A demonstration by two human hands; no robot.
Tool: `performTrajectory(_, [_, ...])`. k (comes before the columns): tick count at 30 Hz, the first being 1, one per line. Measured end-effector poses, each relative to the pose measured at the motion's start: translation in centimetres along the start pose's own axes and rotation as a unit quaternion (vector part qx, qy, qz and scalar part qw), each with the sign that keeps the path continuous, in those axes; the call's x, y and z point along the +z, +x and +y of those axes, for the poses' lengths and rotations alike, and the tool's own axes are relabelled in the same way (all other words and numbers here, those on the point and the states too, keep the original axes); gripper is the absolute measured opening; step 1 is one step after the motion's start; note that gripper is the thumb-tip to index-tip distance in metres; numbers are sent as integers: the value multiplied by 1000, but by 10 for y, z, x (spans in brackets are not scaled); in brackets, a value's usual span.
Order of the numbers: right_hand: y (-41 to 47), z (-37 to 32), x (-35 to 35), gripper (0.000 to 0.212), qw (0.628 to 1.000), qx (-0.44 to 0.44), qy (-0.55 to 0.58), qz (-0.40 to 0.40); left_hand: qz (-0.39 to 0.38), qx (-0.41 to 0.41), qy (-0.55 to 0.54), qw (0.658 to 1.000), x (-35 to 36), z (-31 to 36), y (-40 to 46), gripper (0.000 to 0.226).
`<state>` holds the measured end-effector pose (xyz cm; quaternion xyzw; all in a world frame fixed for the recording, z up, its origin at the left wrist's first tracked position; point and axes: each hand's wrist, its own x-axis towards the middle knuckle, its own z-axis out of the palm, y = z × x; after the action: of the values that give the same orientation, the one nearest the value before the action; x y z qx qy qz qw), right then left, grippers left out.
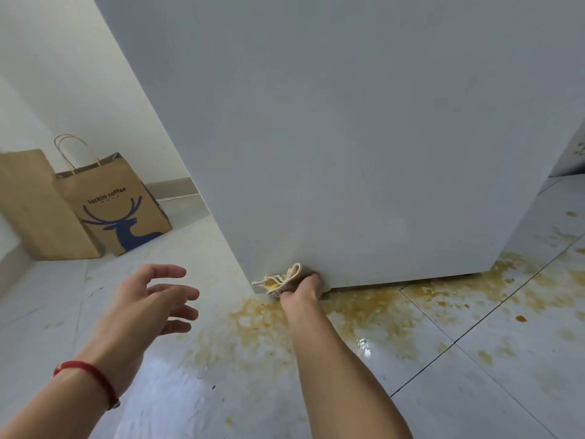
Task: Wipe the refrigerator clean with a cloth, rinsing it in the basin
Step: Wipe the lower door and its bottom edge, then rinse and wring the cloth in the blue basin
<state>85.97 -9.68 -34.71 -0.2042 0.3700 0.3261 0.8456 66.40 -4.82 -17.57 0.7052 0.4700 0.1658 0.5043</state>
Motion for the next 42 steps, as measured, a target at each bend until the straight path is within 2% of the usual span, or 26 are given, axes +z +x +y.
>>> performTrajectory(2, [-2,-28,2,40,1000,4,7,-5,-3,-2,7,1000,0,-1,2,25])
performTrajectory(4, [5,-68,-7,42,998,-56,-21,32,-2,-7,8,1000,0,-3,4,25])
performTrajectory(7, [13,-118,-25,39,973,-167,-61,145,-1,-8,13,1000,-2,-8,8,25])
performTrajectory(9, [13,-120,-28,35,947,-241,-120,178,1,-11,17,1000,-1,-9,9,25])
performTrajectory(11, [22,-94,-27,35,929,-277,-168,179,0,-16,22,1000,1,-11,10,26])
performTrajectory(13, [26,-50,-20,37,935,-251,-192,161,-2,-22,28,999,3,-12,11,26])
performTrajectory(14, [21,-24,-15,35,951,-212,-181,135,-3,-25,32,999,4,-14,12,26])
performTrajectory(17, [3,51,-4,27,989,-43,-140,-12,18,-45,51,998,-3,-21,15,25])
performTrajectory(19, [-25,99,-5,29,980,72,-148,-112,55,-67,77,993,-24,-33,13,21])
performTrajectory(23, [-91,159,-23,40,912,281,-160,-253,143,-125,80,979,-85,-57,-11,14])
performTrajectory(25, [-117,170,-32,42,880,336,-166,-293,163,-166,55,971,-106,-66,-27,20])
performTrajectory(29, [-178,209,-52,45,833,415,-199,-307,197,-253,-49,946,-156,-77,-91,39])
performTrajectory(33, [-230,242,-70,50,794,453,-256,-314,232,-249,-81,937,-200,-85,-149,34])
performTrajectory(37, [-269,290,-81,48,728,432,-365,-388,291,-211,-116,926,-257,-127,-196,23])
performTrajectory(39, [-292,319,-86,39,680,364,-446,-454,319,-200,-158,913,-288,-151,-219,11])
performTrajectory(42, [-343,363,-107,30,585,252,-535,-555,380,-172,-215,883,-343,-186,-266,15])
